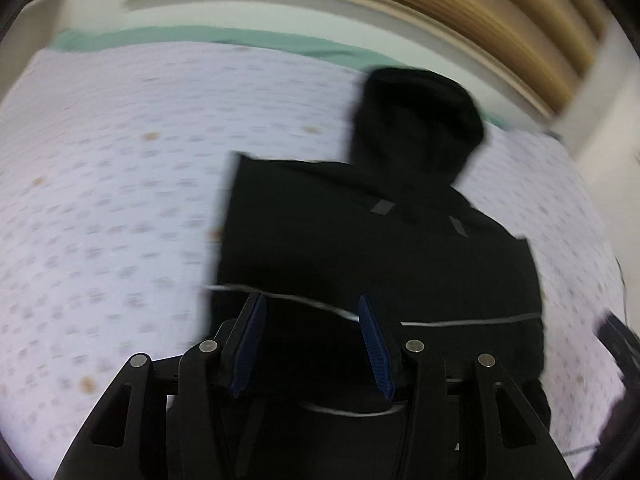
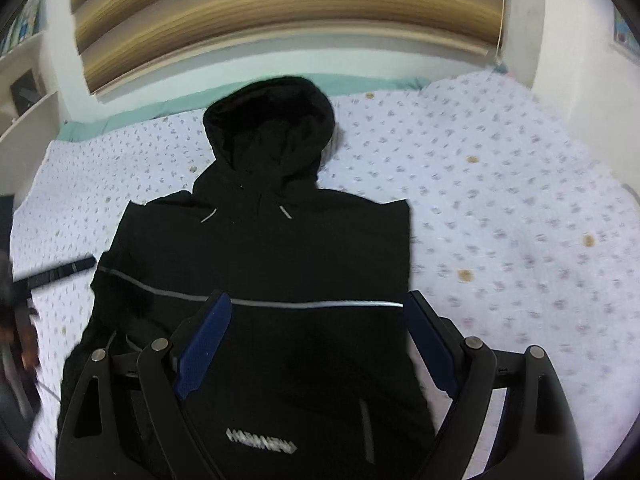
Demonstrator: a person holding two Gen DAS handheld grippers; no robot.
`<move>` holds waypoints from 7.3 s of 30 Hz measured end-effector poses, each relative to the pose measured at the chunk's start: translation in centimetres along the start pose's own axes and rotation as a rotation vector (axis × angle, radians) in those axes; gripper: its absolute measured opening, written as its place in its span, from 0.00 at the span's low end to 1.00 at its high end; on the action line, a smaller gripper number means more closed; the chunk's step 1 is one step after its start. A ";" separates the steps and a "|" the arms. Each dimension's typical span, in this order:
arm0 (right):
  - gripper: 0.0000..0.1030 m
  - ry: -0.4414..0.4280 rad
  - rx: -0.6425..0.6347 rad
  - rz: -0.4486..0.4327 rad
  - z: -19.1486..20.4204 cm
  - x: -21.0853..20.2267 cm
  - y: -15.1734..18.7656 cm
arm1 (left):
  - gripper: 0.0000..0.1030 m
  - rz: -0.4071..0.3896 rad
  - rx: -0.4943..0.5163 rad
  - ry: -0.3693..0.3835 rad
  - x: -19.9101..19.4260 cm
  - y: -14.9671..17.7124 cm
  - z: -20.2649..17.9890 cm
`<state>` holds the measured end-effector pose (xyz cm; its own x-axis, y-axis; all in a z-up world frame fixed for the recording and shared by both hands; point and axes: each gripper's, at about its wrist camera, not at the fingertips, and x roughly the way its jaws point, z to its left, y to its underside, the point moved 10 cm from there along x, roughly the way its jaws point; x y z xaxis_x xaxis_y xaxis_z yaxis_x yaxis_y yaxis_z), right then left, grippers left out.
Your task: Fold large clothes
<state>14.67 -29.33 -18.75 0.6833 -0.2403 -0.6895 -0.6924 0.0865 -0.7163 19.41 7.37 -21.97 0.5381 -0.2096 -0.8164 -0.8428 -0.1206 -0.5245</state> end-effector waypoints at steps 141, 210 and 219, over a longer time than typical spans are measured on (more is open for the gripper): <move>0.11 -0.498 0.133 -0.026 1.7 11.2 -11.4 | 0.58 -0.115 -0.296 0.192 16.4 -16.2 0.1; 0.80 0.094 0.139 -0.019 -10.2 -1.4 0.2 | 0.49 -0.043 0.329 0.087 -2.4 1.5 -3.9; 0.86 -0.111 -0.109 -0.034 3.8 0.6 -3.2 | 0.49 -0.092 0.264 0.300 -1.4 -3.8 -12.2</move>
<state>18.17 -26.07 -17.29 0.7242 -0.1324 -0.6768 -0.6851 -0.0267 -0.7279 21.75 -3.70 -15.83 0.5508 -0.4877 -0.6773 -0.7385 0.0932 -0.6677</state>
